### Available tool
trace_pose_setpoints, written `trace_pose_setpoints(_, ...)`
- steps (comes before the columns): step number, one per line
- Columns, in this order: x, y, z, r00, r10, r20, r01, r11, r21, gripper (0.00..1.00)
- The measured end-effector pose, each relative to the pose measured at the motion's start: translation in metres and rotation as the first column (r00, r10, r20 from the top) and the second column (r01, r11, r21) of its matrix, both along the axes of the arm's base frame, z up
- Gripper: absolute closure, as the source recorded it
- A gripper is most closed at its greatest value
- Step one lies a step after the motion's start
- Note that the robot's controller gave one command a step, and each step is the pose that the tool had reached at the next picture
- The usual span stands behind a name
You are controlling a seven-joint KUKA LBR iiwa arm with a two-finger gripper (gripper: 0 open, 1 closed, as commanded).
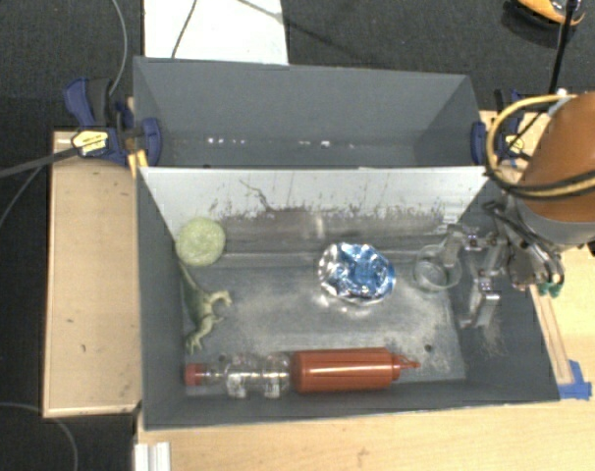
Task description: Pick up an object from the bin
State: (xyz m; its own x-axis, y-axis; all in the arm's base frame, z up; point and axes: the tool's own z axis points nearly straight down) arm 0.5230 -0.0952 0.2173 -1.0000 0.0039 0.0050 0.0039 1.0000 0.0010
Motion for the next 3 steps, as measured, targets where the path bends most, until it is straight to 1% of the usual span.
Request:
trace_pose_setpoints(1,0.002,0.0,0.005,1.0,0.003,0.009,-0.003,1.0,-0.001,0.0)
trace_pose_setpoints(2,0.026,0.039,-0.055,0.999,0.036,0.013,-0.036,0.999,-0.002,0.0)
trace_pose_setpoints(3,0.042,0.081,-0.066,0.957,0.291,0.008,-0.291,0.957,-0.002,0.0)
